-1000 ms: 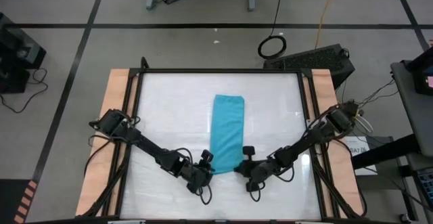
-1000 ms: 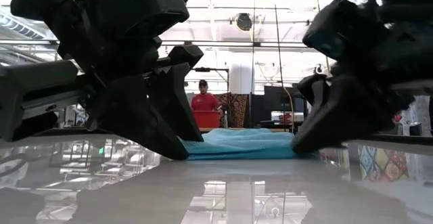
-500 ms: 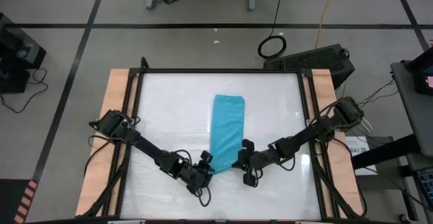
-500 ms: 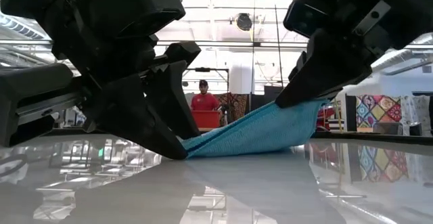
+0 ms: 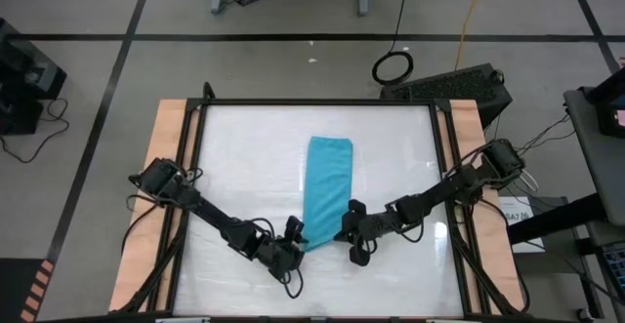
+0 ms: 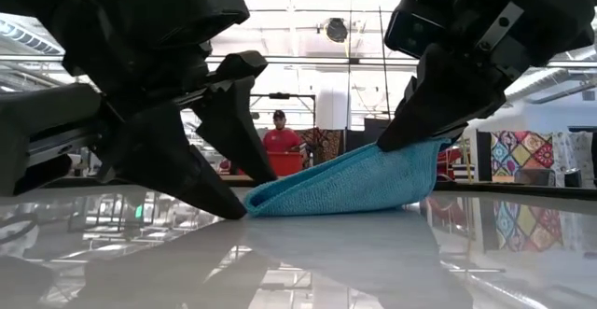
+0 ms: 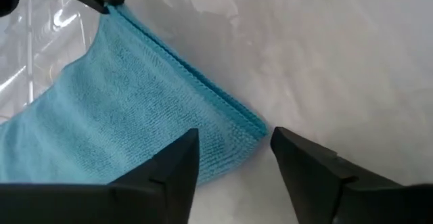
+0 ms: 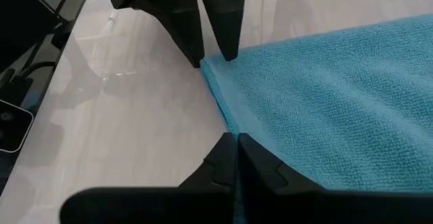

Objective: Roll towel
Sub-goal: Roll the blue towel

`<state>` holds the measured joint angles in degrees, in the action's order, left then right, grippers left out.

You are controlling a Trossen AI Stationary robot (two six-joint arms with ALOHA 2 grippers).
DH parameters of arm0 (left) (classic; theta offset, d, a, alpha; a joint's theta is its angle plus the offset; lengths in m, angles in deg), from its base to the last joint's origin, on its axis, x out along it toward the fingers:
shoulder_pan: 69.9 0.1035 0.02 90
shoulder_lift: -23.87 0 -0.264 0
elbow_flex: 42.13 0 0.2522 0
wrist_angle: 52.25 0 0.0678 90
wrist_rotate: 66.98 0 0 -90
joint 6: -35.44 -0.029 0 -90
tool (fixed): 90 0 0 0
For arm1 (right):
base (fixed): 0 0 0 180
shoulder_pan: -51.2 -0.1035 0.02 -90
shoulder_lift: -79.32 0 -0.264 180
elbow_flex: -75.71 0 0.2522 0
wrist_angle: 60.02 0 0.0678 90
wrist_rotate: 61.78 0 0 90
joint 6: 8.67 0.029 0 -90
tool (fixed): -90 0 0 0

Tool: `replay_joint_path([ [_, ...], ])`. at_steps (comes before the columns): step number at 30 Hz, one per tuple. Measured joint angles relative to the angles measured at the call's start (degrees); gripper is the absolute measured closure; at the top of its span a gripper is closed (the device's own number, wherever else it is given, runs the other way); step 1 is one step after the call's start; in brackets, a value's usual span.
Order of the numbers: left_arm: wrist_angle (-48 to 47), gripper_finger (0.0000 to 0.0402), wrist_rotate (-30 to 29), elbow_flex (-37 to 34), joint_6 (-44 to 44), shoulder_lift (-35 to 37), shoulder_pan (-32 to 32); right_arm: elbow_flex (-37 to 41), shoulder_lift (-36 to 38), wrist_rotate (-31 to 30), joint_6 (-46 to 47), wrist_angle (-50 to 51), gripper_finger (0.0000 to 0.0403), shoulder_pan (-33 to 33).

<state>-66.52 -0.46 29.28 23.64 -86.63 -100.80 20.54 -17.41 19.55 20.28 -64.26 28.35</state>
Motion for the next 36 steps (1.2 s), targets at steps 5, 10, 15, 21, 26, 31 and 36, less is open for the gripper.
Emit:
replay_joint_path([
  [5, 0.17, 0.0198, -2.03, 0.0, -0.54, 0.04, -0.04, -0.01, 0.0, 0.1, 0.24, -0.11, 0.0403, 0.27],
  [10, -0.14, 0.0264, -3.28, -0.02, -1.13, 0.0, -0.04, -0.02, 0.0, 0.07, 0.42, -0.73, 0.0402, 0.46],
  [15, 0.98, 0.0368, -4.03, -0.13, -2.53, -0.11, 0.0, -0.04, 0.02, 0.09, 0.42, -0.87, 0.0402, 0.46],
  [21, 3.03, 0.0394, -3.86, -0.13, -0.34, -0.11, 0.2, -0.07, 0.03, 2.82, 2.02, 0.42, 0.0402, 0.43],
  [26, 3.15, 0.0398, 0.24, -0.11, 7.22, -0.11, 1.92, -0.07, 0.04, 4.84, 4.94, 3.6, 0.0402, 0.41],
  [31, 2.68, 0.0399, 3.7, -0.04, 15.21, -0.05, 3.66, -0.09, 0.04, 5.86, 7.72, 6.79, 0.0402, 0.84],
  [36, 2.71, 0.04, 6.06, 0.0, 21.66, 0.0, 4.86, -0.15, 0.07, 6.23, 9.12, 8.69, 0.0402, 1.95],
])
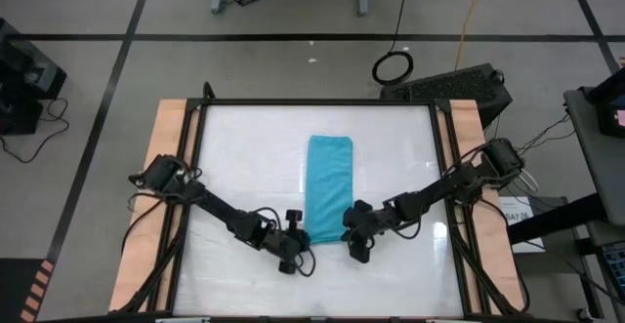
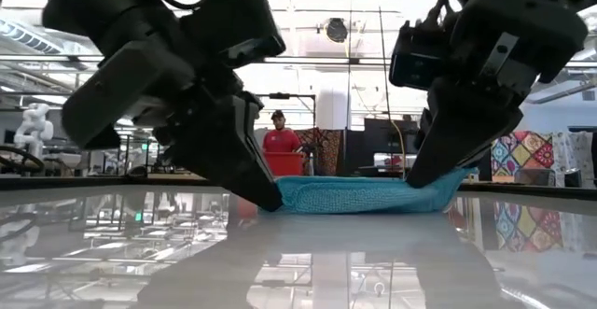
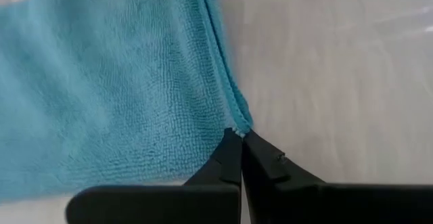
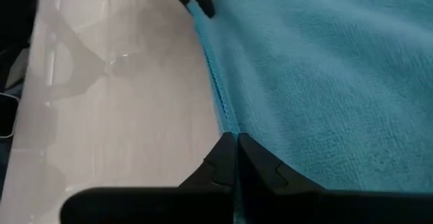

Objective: Roll towel
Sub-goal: Roll the blue towel

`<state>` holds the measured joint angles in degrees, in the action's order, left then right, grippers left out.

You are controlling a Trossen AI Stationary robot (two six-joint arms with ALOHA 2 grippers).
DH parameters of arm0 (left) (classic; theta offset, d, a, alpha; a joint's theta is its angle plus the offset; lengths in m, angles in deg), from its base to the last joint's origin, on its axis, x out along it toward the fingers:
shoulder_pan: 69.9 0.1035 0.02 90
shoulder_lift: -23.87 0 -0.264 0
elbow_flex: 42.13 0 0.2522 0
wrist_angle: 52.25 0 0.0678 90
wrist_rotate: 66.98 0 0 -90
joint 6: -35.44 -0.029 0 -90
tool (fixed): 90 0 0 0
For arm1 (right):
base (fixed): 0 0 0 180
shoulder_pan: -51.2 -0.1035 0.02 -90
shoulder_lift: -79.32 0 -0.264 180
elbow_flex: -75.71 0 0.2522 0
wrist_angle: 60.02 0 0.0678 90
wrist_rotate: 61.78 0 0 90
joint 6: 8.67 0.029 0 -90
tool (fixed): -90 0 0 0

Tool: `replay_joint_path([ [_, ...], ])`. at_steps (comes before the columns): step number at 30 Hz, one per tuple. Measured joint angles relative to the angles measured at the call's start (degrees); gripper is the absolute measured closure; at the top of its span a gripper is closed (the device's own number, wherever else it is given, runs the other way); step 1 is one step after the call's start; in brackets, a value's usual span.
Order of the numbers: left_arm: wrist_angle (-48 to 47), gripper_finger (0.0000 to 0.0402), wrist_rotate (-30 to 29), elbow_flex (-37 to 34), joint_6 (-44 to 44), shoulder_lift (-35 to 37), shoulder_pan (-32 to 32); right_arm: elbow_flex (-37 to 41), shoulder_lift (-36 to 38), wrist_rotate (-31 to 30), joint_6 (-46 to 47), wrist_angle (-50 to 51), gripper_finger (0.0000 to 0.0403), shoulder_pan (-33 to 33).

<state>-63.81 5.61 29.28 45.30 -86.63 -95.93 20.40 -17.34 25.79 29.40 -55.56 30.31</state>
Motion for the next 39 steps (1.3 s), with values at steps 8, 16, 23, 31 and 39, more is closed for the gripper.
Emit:
replay_joint_path([
  [8, 0.38, 0.0401, 6.14, 0.07, 8.23, 0.23, 2.08, -0.03, 0.0, 2.6, 0.73, 3.23, 0.0402, 1.87],
  [16, 1.04, 0.0401, 12.15, 0.09, 9.32, 3.64, 2.99, -0.03, 0.29, 7.52, 0.28, 3.41, 0.0386, 2.18],
  [23, 1.37, 0.0401, 16.01, 0.07, 11.5, 3.87, 3.4, 0.12, 3.51, 10.31, -2.22, 4.2, 0.0339, 1.61],
  [31, 1.74, 0.0401, 14.69, 0.02, 13.73, 3.74, 3.57, 0.12, 10.23, 2.63, -18.66, 7.63, 0.0267, -3.47],
  [39, 1.49, 0.0401, 13.22, 0.02, 13.3, 3.74, 3.55, 0.11, 6.92, -17.35, -30.45, 7.67, 0.0248, -14.5],
])
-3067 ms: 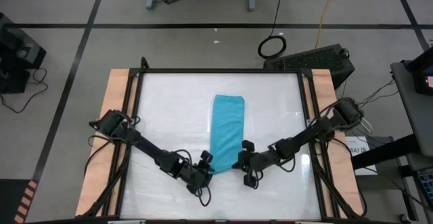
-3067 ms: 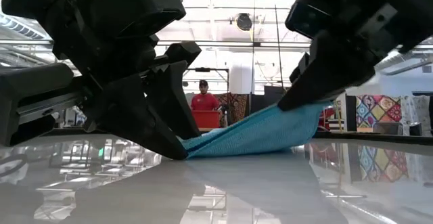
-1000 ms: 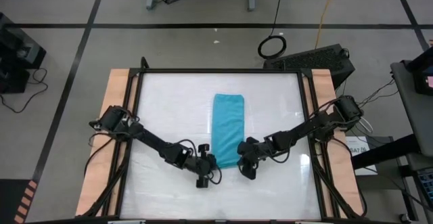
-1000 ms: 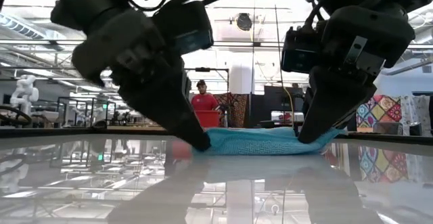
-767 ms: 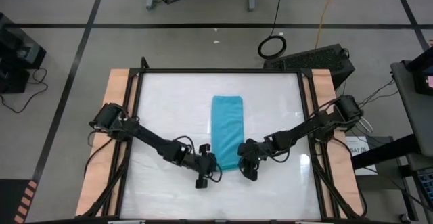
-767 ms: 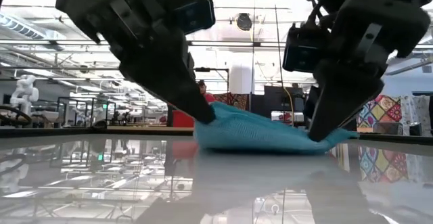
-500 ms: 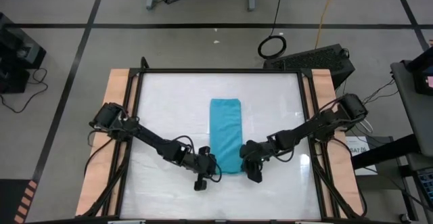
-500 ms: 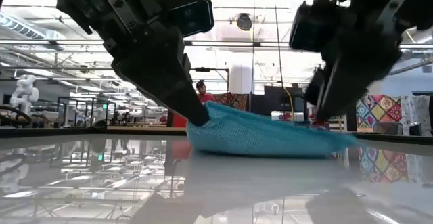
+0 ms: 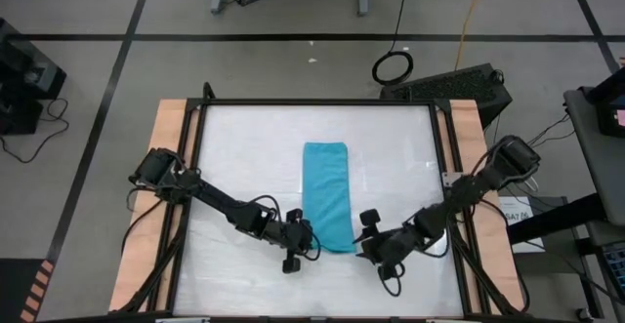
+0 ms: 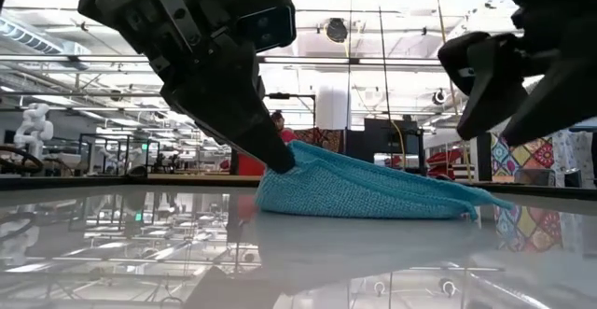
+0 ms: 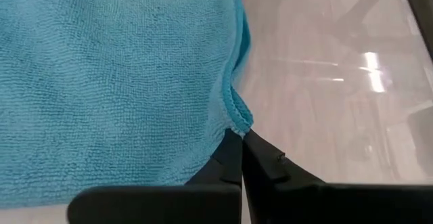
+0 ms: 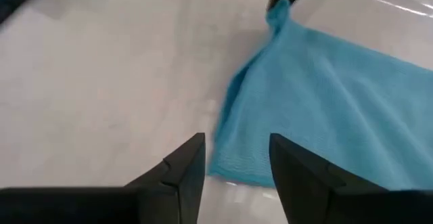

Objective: Roll towel
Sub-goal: Roll the blue towel

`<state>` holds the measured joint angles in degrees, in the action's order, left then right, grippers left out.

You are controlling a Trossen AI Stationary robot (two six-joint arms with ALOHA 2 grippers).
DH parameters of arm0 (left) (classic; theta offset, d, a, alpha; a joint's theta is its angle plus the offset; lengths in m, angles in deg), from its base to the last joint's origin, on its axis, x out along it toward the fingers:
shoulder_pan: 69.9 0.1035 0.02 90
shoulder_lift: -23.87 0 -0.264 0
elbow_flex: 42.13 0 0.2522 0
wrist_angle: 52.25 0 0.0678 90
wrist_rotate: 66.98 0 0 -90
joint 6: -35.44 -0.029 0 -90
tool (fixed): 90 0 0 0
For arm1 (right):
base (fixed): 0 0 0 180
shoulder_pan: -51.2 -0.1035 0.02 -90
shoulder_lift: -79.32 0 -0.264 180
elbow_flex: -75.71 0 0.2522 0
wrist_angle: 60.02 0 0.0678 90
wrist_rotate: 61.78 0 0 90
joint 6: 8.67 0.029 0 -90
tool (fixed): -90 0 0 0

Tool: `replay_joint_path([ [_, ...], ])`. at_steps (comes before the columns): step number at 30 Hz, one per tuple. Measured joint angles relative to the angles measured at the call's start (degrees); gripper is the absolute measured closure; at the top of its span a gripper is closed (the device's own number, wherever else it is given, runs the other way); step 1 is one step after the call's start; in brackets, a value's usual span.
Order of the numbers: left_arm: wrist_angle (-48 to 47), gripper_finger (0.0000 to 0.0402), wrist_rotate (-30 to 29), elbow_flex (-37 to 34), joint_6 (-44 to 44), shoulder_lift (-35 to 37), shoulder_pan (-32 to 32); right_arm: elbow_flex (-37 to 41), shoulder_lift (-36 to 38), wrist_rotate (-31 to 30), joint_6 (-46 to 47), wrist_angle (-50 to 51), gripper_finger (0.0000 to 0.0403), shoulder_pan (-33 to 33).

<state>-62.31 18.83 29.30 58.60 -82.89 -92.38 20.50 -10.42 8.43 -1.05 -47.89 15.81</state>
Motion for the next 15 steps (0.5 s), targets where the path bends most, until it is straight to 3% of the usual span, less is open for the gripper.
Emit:
replay_joint_path([
  [5, -0.3, 0.0372, 0.03, 0.0, -2.43, -0.02, -0.55, -0.01, -3.03, -0.94, 3.03, -0.52, 0.0248, -1.8],
  [10, -0.28, 0.0293, 0.18, 0.0, -4.01, -0.02, -1.84, -0.01, -7.1, -1.44, 3.71, -4.04, 0.0248, -2.86],
  [15, -0.15, 0.0219, 0.12, 0.07, -5.81, -0.02, -2.73, -0.07, -9.89, -6.52, 3.16, -4.7, 0.0248, -3.61],
])
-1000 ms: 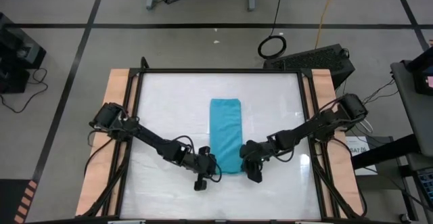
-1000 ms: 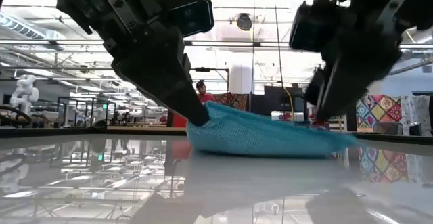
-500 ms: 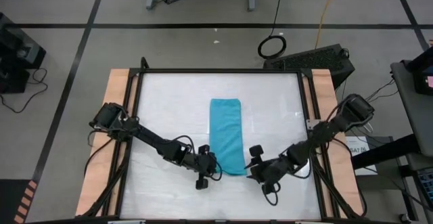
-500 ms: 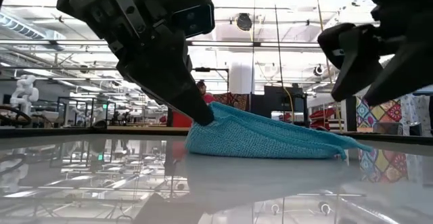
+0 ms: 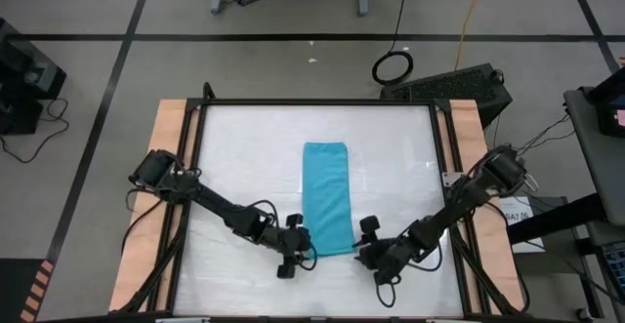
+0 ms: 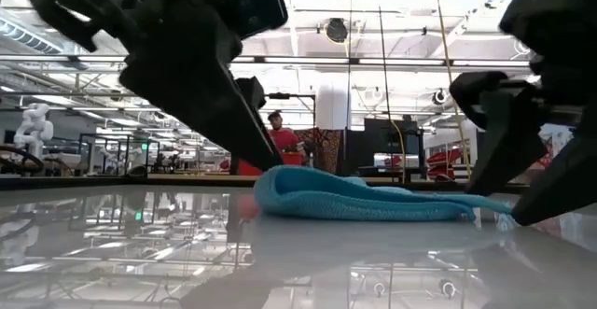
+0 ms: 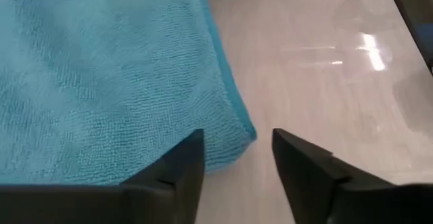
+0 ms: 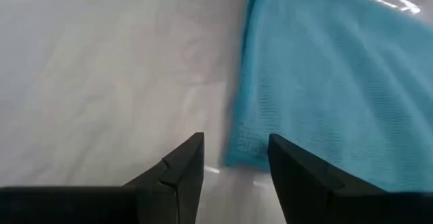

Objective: Roll towel
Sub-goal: Roll the blue towel

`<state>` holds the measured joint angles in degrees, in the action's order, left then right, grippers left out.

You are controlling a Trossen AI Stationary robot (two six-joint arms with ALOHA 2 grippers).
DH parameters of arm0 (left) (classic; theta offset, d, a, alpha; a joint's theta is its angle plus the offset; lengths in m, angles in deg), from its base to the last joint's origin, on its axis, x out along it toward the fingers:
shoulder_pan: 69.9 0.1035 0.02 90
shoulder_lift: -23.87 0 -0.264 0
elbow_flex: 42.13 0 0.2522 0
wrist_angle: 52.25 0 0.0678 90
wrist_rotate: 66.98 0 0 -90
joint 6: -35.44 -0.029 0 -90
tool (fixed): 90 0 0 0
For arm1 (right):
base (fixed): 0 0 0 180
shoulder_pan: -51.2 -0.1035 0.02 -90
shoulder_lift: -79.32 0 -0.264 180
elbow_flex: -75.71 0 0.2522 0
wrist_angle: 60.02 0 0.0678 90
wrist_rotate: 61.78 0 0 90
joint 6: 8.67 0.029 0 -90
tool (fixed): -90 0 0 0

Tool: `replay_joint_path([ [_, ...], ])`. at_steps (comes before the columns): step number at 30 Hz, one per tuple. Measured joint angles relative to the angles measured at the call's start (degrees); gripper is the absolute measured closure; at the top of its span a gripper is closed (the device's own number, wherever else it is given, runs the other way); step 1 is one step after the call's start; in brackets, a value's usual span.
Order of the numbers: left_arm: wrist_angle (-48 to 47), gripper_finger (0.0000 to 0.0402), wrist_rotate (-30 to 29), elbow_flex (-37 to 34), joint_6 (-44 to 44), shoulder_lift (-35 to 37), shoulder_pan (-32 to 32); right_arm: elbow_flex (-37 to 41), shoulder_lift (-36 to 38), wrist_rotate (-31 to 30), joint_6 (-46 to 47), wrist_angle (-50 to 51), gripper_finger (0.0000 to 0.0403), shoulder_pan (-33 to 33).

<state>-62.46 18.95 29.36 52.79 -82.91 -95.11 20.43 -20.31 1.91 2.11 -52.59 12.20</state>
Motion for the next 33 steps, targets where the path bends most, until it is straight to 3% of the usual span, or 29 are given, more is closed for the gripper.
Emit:
replay_joint_path([
  [4, -0.09, 0.0193, -3.84, 0.24, -7.58, 0.0, -2.46, -0.02, -1.95, -4.87, -4.21, -2.6, 0.0248, -1.47],
  [11, -1.38, 0.0189, -19.18, 0.14, -19.54, -0.02, -6.7, -0.09, -5.2, -8.11, -10.29, -7.97, 0.0247, -2.41],
  [26, 5.6, 0.0196, -17.09, 0.93, -25.45, -6.95, -3.53, -0.13, -5.4, -4.68, -13.61, -9.0, 0.0247, 2.03],
  [29, 5.93, 0.0225, -17.0, 1.27, -25.24, -7.82, -2.94, -0.13, -5.43, -4.43, -13.25, -8.73, 0.025, 3.14],
  [33, 6.88, 0.0302, -17.07, 1.31, -23.66, -8.36, -2.8, -0.13, -5.49, -4.33, -9.86, -8.07, 0.0284, 4.68],
])
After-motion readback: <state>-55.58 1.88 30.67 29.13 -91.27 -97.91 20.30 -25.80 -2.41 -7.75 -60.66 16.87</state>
